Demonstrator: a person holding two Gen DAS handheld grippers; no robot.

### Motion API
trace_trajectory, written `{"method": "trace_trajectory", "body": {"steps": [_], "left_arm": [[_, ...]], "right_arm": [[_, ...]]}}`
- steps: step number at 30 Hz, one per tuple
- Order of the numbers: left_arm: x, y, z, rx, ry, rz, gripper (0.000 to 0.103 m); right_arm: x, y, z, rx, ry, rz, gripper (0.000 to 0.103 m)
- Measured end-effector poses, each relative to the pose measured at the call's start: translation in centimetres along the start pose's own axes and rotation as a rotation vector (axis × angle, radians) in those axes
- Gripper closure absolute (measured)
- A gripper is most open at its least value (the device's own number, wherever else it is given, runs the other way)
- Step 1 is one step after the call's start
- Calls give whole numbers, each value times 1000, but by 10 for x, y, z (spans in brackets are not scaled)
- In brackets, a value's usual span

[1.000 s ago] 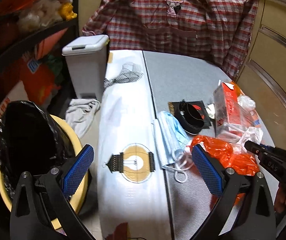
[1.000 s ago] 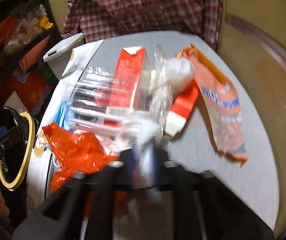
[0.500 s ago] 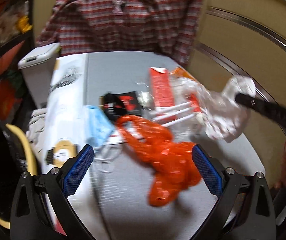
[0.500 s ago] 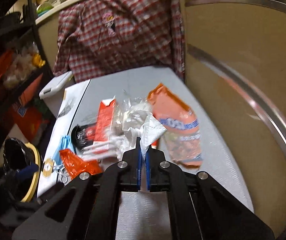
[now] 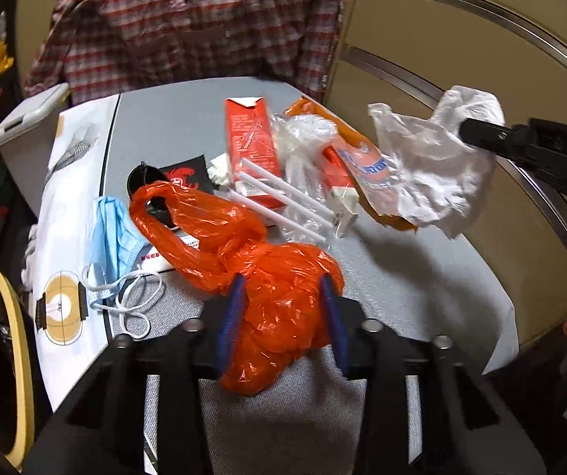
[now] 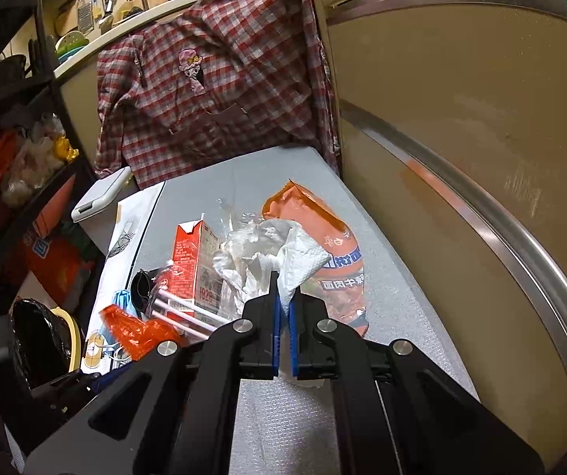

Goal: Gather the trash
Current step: 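Carry both items over the black-lined bin and open both tools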

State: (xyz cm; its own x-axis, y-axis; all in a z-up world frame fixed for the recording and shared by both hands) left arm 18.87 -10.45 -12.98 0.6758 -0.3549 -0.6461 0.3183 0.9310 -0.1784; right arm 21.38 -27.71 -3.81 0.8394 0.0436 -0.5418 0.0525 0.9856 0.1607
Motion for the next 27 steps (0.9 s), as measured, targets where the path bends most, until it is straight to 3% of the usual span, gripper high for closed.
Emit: {"method": "trace_trajectory", "body": {"steps": [6, 14, 20, 27], "left_arm": [[-21, 12, 10, -18, -32, 18, 77], [-79, 49, 38, -36, -128, 128, 77], [-124, 84, 44, -40, -179, 245, 77], [-183, 137, 50, -96, -244, 369, 77]], "right_arm": [[-7, -3, 4, -5, -28, -21, 99], [-18, 3, 9, 11, -54, 0, 99], [-32, 41, 12, -56, -92, 74, 99], [-34, 112, 10, -103, -68, 216, 99]]}}
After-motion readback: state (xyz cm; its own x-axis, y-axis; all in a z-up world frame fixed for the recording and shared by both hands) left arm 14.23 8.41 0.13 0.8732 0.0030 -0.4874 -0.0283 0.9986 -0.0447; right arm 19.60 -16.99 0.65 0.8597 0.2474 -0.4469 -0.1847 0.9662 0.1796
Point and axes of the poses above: each gripper's, at about its wrist camera, not at the fingertips, and x roughly the way its jaws point, y to its left, z to its top, the point moved 7 cm from there along x, roughly the way its jaws point, and after that the axes turned 6 degrees about -y, right-handed, at the moved point
